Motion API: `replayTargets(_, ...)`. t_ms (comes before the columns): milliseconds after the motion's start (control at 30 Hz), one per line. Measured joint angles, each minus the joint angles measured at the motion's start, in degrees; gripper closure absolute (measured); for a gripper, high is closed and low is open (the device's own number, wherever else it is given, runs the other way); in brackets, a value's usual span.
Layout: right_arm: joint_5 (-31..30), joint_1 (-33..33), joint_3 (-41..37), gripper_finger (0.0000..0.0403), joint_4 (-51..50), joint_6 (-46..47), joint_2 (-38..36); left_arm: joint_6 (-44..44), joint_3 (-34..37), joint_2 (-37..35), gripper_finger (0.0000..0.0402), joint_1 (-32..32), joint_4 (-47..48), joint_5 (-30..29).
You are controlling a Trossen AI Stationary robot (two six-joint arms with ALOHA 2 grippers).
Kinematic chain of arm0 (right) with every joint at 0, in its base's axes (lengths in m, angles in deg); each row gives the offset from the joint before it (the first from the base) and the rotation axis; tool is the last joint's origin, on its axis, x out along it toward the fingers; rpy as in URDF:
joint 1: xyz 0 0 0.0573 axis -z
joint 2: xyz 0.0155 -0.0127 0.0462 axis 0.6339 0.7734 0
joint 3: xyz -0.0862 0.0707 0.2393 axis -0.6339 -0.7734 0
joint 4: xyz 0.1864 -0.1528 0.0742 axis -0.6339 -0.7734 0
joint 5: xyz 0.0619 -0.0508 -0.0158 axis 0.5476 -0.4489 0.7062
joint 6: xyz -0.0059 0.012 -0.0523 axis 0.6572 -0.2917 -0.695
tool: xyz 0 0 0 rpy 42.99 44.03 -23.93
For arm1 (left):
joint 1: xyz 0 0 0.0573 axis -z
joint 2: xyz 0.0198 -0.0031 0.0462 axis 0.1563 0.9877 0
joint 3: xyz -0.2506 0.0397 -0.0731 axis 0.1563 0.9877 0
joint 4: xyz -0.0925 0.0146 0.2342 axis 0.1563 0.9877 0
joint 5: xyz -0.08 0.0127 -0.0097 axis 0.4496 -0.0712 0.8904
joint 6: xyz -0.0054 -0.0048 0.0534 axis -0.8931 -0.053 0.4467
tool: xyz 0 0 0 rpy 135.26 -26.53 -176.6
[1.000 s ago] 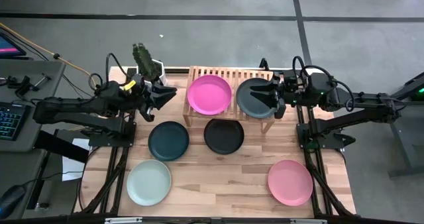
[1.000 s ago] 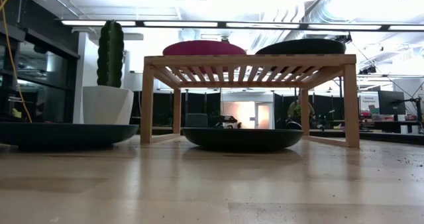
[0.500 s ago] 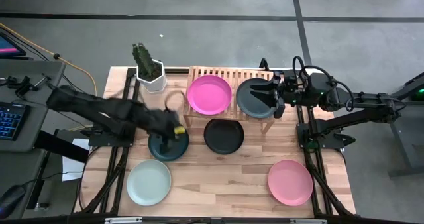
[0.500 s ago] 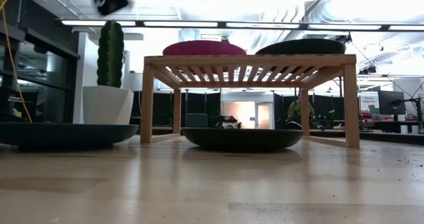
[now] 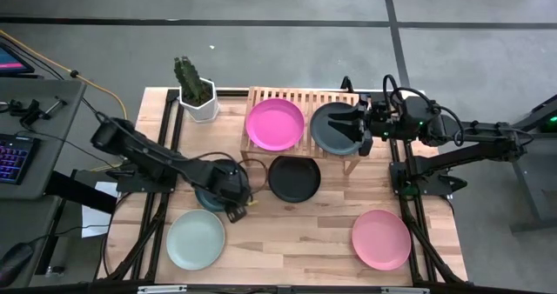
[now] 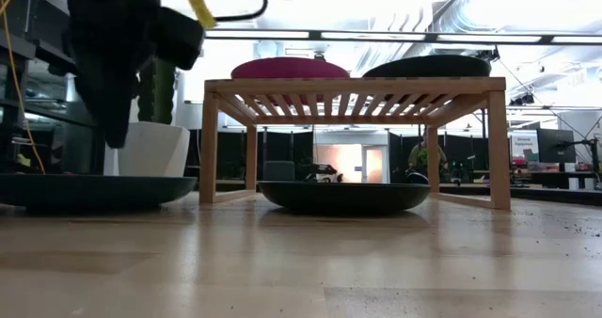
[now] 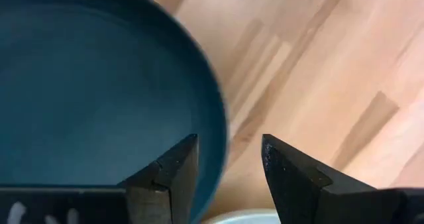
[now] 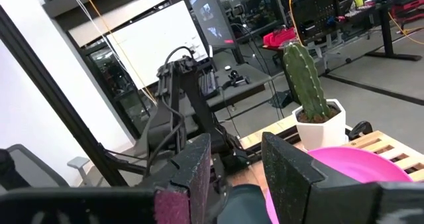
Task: Place and stack plates onto a shelf
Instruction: Stack the dark blue plate on top of the pink plate on the shelf
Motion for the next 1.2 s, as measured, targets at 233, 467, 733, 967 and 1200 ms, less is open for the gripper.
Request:
replayTargets(233, 0.02, 0.0, 0.0, 0.0284, -0.59, -0.11, 0.0, 0.42, -6.41, 5.03, 0.0245, 0.39, 1.63, -5.06)
replayTargets(467, 0.16, 0.01, 0.0, 0.0284, -1.3, -0.04, -0.02, 1.57, -10.33, 11.41, 0.0245, 0.07, 8.76, -6.79)
replayTargets(733, 0.17, 0.0, 0.0, 0.0284, -2.72, 0.0, -0.02, 1.05, -10.92, 15.83, 0.0245, 0.28, 8.48, -6.51)
replayTargets(967, 0.15, 0.0, 0.0, 0.0284, -3.26, 0.0, -0.02, 1.0, -10.92, 19.16, 0.0245, 0.26, 8.35, -6.58)
replayTargets(1200, 0.14, 0.01, 0.0, 0.0284, -3.45, 0.0, -0.02, 4.61, -10.92, 19.46, 0.0319, 0.26, 8.12, -6.66)
